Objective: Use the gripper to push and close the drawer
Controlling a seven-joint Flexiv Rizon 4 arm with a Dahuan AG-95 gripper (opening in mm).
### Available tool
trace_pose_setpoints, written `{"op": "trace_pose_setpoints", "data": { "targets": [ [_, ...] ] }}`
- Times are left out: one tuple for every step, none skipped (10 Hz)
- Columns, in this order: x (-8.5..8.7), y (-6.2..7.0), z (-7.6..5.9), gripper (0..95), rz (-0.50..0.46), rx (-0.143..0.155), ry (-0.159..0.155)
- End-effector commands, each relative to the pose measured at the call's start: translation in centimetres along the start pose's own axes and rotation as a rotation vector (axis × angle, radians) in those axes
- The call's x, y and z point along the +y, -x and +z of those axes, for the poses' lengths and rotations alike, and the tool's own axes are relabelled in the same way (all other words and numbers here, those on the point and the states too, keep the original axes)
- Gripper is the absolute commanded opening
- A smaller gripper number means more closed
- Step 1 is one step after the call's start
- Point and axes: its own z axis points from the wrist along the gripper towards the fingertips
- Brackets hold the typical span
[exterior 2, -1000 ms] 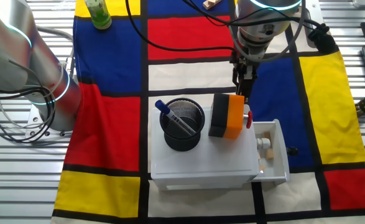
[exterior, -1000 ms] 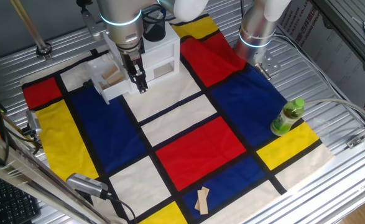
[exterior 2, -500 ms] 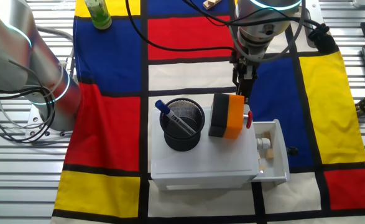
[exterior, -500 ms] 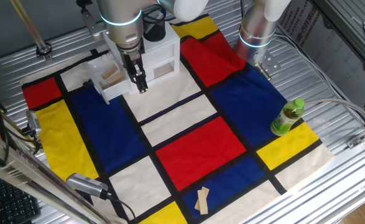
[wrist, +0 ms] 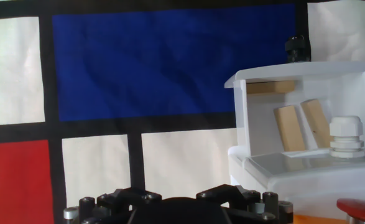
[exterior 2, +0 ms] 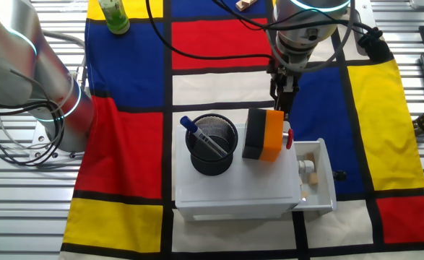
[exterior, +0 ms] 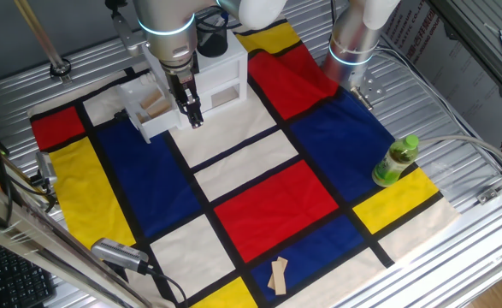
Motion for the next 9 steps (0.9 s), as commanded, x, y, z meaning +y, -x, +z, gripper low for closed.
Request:
{"op": "trace_pose_setpoints", "data": {
  "targets": [
    [0.0, -0.01, -0.01, 0.0, 0.0, 0.001, 0.0],
    [0.01, 0.0, -0.02, 0.0, 0.08, -0.002, 0.028],
    [0.01, 0.02, -0.03, 0.0, 0.081, -0.001, 0.033],
    [0.02, 0.03, -0.05, 0.0, 0.08, -0.001, 0.032],
    [0.02, 0.03, -0.05, 0.0, 0.08, -0.001, 0.031],
    [0.02, 0.03, -0.05, 0.0, 0.079, -0.001, 0.031],
    [0.02, 0.03, -0.05, 0.0, 0.079, -0.001, 0.03],
    [0.02, 0.03, -0.05, 0.0, 0.079, -0.001, 0.03],
    [0.02, 0.03, -0.05, 0.0, 0.079, -0.001, 0.029]
  ]
}}
